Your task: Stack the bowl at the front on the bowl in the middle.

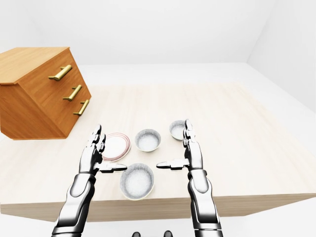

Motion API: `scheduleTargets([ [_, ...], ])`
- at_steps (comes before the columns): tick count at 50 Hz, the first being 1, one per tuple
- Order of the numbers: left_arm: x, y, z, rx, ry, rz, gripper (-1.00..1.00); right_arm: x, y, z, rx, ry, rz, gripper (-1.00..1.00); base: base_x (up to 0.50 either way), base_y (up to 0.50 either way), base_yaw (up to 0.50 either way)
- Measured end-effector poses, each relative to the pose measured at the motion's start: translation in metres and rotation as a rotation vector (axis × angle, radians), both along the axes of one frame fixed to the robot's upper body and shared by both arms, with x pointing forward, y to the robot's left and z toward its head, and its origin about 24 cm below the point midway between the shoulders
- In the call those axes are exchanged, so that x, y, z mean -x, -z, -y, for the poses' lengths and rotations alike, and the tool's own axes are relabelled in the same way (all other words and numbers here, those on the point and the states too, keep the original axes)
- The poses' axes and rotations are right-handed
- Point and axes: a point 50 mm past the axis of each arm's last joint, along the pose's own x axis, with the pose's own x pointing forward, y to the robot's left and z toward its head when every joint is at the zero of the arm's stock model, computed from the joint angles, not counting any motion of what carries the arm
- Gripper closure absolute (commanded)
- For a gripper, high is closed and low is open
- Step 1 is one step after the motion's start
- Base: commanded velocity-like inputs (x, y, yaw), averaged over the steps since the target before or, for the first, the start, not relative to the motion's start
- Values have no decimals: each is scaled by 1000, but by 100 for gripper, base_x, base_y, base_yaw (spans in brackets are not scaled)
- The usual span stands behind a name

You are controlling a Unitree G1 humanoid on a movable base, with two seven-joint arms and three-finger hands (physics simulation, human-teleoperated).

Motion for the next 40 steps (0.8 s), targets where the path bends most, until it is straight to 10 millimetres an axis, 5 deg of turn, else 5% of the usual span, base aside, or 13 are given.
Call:
scheduleTargets([
  [40, 0, 0, 0, -1, 0, 1, -100, 1, -2, 1, -7, -2, 14, -100, 22, 0, 0],
])
